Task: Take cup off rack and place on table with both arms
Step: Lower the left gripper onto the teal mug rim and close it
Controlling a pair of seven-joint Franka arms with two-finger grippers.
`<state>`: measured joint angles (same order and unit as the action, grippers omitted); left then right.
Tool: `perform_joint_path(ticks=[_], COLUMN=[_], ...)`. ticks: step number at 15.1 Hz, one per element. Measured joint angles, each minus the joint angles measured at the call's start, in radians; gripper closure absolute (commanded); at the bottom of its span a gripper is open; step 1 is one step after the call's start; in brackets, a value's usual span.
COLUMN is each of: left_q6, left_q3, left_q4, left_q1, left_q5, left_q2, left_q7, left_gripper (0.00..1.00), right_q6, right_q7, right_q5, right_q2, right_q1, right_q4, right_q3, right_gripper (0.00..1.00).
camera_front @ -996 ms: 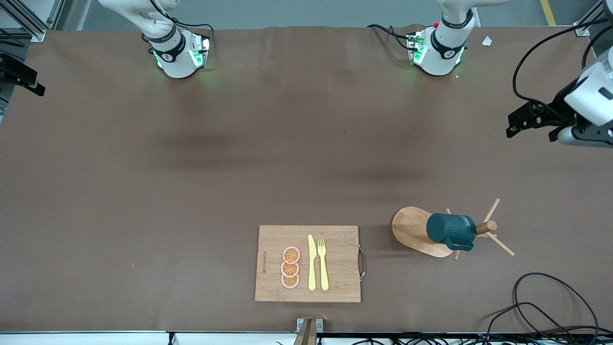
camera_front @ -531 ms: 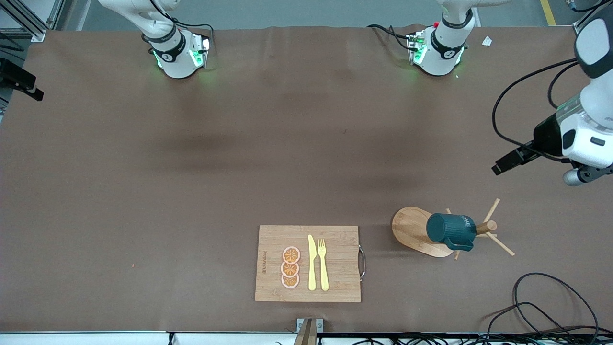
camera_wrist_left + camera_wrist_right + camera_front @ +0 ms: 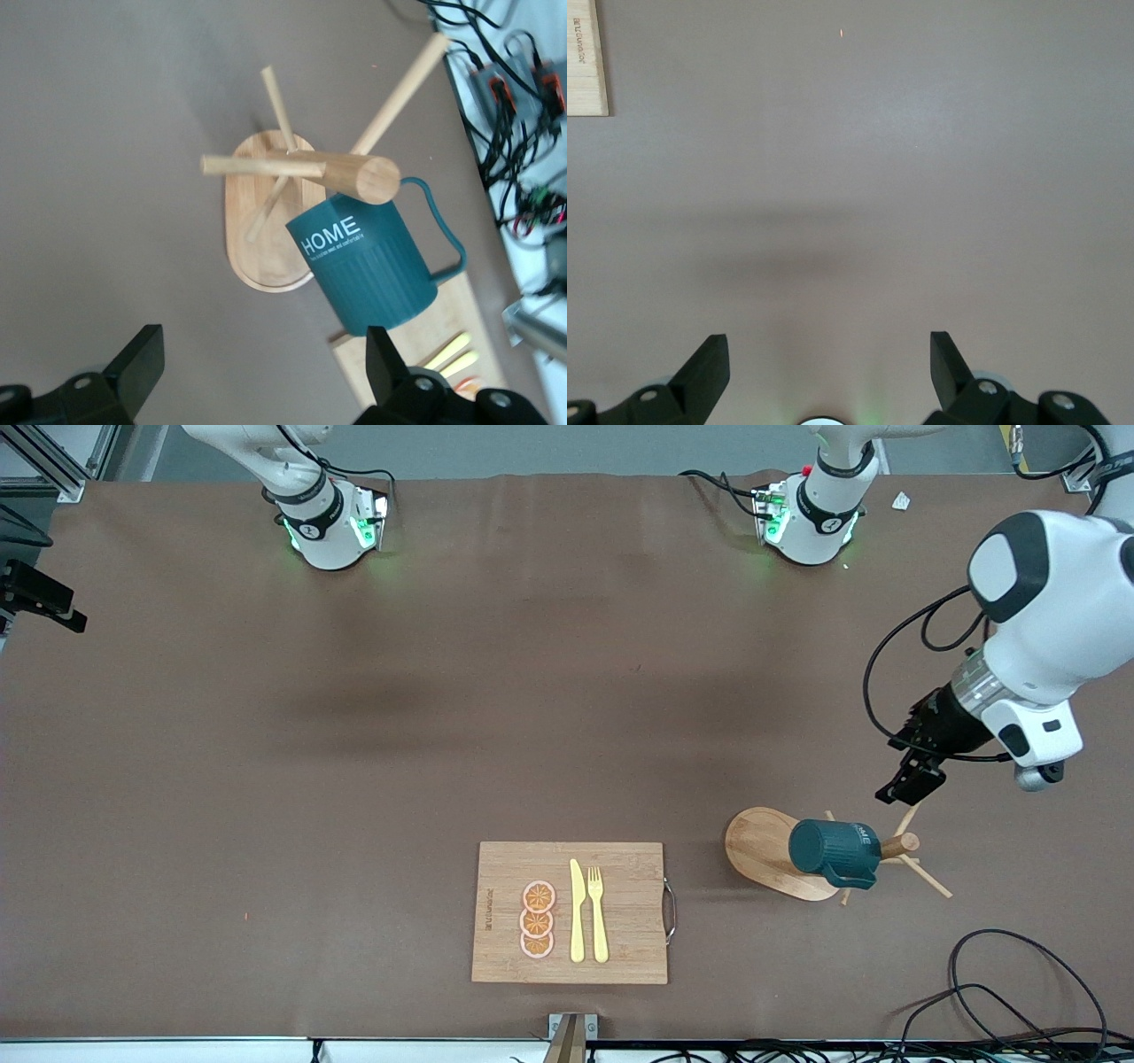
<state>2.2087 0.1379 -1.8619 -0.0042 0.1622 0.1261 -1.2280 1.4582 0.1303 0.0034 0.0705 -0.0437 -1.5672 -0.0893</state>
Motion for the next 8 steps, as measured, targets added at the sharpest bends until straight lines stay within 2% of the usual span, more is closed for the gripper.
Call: perform_joint_path(ticks=[4,8], left_q6=[0.095,0.202], left_q3=[0.000,-0.001], left_q4=[-0.003,-0.007], left_q1=[-0.002,0.004], left_q5=[0.152,0.230], left_q2=[0.040,0.100], left_q7=[-0.090,-0.111], left_gripper=[0.00,0.00], right_q6=[0.004,0.004], right_q7=[0.000,-0.010], right_q5=[0.001,0.006], right_q2=[0.000,0.000], right_q1=[0.000,0.011], right_q4=[0.002,0.005], right_q3=[0.002,0.007], right_gripper=[0.00,0.00])
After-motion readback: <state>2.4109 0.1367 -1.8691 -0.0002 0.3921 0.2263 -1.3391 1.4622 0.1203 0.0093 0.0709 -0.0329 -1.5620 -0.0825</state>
